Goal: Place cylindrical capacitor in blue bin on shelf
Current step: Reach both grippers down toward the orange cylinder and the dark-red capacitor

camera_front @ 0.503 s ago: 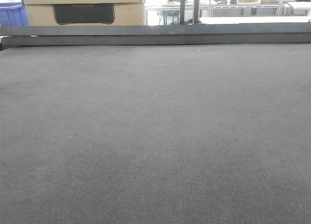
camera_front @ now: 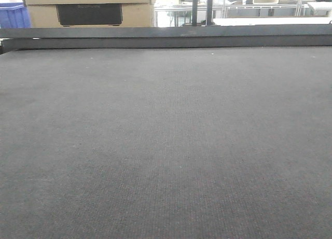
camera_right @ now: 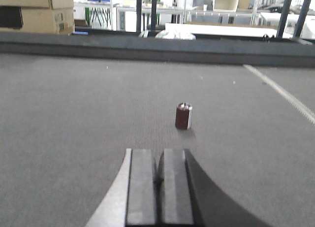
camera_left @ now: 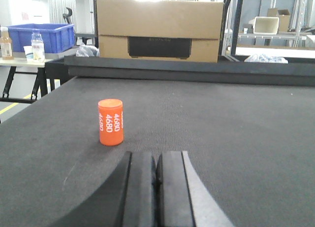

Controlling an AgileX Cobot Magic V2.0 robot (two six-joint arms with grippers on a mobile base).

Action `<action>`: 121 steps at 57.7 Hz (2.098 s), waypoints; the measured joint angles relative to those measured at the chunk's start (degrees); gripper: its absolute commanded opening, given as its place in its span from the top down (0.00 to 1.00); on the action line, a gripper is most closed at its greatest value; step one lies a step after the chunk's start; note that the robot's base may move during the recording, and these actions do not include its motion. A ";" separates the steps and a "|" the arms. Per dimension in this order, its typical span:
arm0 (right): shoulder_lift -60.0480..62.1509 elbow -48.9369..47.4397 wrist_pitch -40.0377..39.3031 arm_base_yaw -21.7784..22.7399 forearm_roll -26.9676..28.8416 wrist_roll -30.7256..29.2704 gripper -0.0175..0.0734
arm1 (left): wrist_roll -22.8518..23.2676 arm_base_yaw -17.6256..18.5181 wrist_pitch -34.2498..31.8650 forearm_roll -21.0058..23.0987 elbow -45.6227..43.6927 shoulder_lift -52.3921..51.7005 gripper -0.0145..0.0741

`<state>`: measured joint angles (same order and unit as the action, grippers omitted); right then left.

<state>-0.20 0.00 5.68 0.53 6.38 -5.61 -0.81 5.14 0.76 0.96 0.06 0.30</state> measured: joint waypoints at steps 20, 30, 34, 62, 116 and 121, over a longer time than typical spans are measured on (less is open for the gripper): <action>0.00 0.00 -8.10 0.00 0.00 0.13 0.99 | 0.00 0.00 -4.16 0.39 0.00 0.00 0.96; 0.00 -0.51 -8.72 0.00 0.00 0.13 0.99 | 0.00 0.00 -8.86 2.48 -0.58 0.00 0.96; 0.08 -3.37 -7.32 0.00 0.12 0.13 0.99 | 0.00 0.00 -7.27 2.73 -3.52 -0.04 0.96; -20.20 -40.78 6.43 0.00 0.22 0.13 0.50 | 0.00 0.00 17.84 -0.25 -41.31 22.54 0.51; -73.08 -45.02 -4.99 8.54 0.35 0.13 0.18 | 0.00 1.80 19.70 -0.96 -43.42 31.46 0.17; -79.18 -45.02 -13.34 8.54 0.35 0.13 0.18 | 0.00 1.80 19.70 -0.96 -43.42 31.46 0.17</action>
<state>-79.38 -45.02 -7.66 9.07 6.72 -5.48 -0.81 6.94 20.46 0.00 -43.36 31.76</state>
